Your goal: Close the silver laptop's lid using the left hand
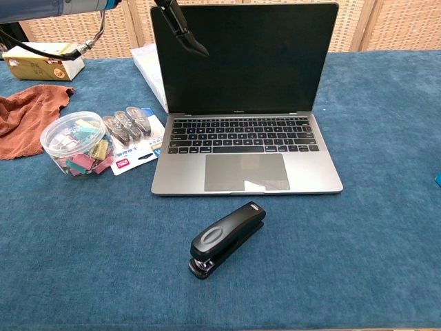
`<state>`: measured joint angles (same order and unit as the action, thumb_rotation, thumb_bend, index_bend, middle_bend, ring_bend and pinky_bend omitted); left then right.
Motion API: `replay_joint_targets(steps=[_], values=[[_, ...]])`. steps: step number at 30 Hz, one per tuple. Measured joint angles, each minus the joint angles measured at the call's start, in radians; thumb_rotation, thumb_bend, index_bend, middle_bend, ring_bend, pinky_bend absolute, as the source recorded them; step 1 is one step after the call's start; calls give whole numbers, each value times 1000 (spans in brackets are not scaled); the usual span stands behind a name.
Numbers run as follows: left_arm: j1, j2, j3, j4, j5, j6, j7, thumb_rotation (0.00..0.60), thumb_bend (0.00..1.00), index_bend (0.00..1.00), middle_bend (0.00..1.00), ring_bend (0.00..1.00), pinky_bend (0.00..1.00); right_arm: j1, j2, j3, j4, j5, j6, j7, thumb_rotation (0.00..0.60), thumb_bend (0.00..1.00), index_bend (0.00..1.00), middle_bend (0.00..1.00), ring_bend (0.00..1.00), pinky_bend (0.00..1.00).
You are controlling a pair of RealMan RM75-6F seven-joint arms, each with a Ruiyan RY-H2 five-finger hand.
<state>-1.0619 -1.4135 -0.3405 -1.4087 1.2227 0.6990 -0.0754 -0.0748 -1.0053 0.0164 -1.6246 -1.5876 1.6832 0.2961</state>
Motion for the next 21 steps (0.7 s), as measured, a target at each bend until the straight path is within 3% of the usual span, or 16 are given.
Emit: replay_joint_targets(steps=[21], values=[[-18,-19,26,-2,-52,-33,-56,600,92,174,2,34,35,-21,2,1,4,1,8,0,600,183,0,0,0,61]])
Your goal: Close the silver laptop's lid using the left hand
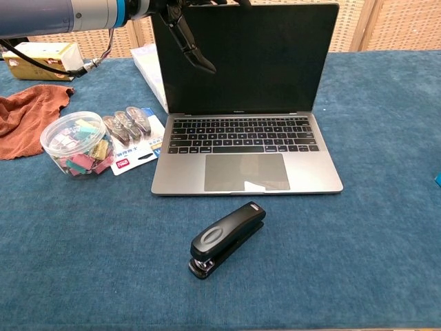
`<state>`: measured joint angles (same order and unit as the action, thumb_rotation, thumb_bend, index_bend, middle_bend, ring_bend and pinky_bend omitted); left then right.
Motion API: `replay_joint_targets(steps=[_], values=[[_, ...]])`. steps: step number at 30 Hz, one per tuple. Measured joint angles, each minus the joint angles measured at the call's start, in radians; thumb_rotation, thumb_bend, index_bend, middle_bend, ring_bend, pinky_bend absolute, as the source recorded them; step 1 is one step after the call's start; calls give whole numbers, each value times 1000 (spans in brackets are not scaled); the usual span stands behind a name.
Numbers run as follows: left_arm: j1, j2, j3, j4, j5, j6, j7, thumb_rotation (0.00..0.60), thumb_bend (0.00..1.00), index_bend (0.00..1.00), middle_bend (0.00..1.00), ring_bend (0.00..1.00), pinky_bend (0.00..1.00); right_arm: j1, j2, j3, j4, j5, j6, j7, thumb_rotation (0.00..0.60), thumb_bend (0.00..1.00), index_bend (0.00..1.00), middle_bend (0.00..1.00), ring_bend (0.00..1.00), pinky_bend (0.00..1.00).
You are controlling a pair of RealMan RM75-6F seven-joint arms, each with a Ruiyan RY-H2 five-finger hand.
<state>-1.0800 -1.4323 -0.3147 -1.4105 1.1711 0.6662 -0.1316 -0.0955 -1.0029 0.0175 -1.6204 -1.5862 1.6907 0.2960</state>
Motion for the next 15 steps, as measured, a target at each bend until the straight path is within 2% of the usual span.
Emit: replay_joint_targets(steps=[6,15], values=[[-2,-1,2,-5,-2,11,4,600,92,235,54,84,66,-2,1,3,-1,2,1,2,600,182,0,0,0,61],[0,19,-5,-50,-17,24,5,600,92,267,86,116,108,1,-2,1,-3,-9,-6,-7,600,183,0,0,0,61]])
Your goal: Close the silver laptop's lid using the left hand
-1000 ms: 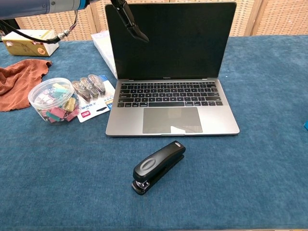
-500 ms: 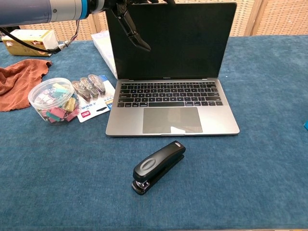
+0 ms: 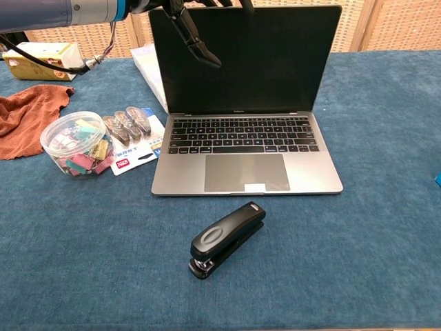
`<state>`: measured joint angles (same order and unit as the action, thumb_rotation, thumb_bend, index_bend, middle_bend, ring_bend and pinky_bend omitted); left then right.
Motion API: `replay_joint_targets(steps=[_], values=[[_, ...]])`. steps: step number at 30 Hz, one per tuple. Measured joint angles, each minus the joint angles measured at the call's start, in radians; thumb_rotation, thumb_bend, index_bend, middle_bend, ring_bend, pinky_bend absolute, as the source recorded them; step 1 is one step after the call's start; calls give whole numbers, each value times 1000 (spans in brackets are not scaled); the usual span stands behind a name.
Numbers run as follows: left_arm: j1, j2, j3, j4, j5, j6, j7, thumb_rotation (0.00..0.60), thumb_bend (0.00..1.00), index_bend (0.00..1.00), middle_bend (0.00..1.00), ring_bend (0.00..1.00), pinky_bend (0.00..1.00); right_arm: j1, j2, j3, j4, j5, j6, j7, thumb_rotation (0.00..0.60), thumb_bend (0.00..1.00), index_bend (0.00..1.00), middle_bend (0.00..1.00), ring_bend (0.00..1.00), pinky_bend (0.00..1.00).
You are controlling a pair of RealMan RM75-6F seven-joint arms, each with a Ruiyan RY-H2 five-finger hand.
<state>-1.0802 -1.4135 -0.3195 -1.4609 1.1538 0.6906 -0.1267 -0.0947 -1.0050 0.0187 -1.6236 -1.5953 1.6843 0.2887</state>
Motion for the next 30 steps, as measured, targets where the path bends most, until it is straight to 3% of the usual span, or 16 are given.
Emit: replay_joint_targets(steps=[30], values=[[26,79,26,-219,-137,-34,1,600,92,287,112,141,129,-6,2,-9,-19,-35,13,-35,600,184,0,0,0,61]])
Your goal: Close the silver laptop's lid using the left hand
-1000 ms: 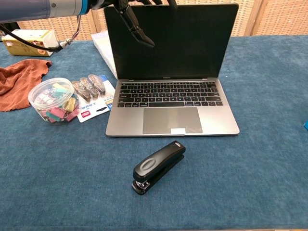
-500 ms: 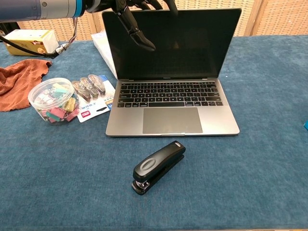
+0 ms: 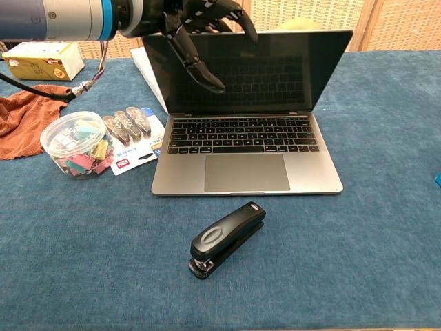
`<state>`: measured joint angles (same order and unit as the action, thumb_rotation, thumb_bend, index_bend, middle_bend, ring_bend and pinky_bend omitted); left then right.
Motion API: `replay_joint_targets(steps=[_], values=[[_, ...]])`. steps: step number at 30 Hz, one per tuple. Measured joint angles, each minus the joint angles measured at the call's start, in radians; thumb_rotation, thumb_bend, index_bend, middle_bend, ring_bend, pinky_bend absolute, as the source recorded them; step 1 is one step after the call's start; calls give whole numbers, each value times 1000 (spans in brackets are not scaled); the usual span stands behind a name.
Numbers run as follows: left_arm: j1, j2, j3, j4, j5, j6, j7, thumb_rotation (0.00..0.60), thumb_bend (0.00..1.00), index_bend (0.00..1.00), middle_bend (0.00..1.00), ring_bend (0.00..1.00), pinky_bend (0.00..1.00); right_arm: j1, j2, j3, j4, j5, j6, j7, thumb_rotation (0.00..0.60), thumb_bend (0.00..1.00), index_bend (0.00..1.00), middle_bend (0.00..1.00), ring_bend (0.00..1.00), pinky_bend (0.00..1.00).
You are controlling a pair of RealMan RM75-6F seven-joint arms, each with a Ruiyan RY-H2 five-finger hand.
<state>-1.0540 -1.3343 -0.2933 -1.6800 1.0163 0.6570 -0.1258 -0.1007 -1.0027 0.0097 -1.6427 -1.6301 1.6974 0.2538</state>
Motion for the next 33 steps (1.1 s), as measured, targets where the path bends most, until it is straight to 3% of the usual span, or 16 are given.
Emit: replay_joint_targets(steps=[13,20,33], values=[[22,19,7,-45,5,-96,-128,600,93,287,112,142,131,-53,41,-11,-48,-61,124,-24,600,183,0,0,0,61],[30,-11,36,-49,33,-95,-126,600,92,286,113,143,132,-86,58,-17,-67,-117,195,-28,600,183,0,0,0,61],[18,-62,80,-49,14,-84,-70,600,92,289,117,144,133,-92,62,-13,-68,-109,201,-16,600,183,0,0,0,61]])
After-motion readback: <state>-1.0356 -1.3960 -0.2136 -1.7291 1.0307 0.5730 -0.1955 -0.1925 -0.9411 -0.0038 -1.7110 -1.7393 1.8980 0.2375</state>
